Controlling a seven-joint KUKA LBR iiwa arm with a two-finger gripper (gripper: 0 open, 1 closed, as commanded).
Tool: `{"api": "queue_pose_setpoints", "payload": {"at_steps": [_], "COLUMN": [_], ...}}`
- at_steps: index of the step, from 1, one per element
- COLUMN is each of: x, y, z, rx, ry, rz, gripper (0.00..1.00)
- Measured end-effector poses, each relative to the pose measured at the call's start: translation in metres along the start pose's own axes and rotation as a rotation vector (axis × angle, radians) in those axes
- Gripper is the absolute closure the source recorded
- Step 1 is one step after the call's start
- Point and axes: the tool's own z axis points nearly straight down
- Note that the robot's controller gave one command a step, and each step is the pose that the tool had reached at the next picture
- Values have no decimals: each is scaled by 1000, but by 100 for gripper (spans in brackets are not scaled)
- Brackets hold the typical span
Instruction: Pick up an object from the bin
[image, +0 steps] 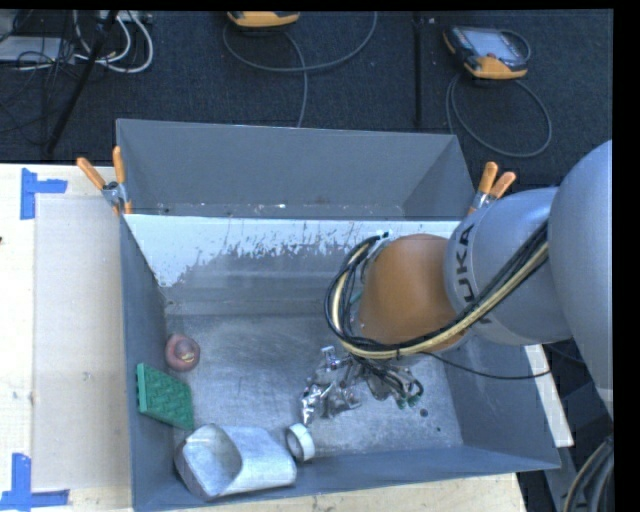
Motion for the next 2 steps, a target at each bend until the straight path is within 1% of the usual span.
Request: {"api": "queue_pose_setpoints", "payload": {"at_steps": [1,2], "x": [-1,-2], "y": [1,1], "z": [-2,-42], "rx": [-2,-1], "ry": [12,11], "rz": [-4,-8], "gripper": [100,100]}}
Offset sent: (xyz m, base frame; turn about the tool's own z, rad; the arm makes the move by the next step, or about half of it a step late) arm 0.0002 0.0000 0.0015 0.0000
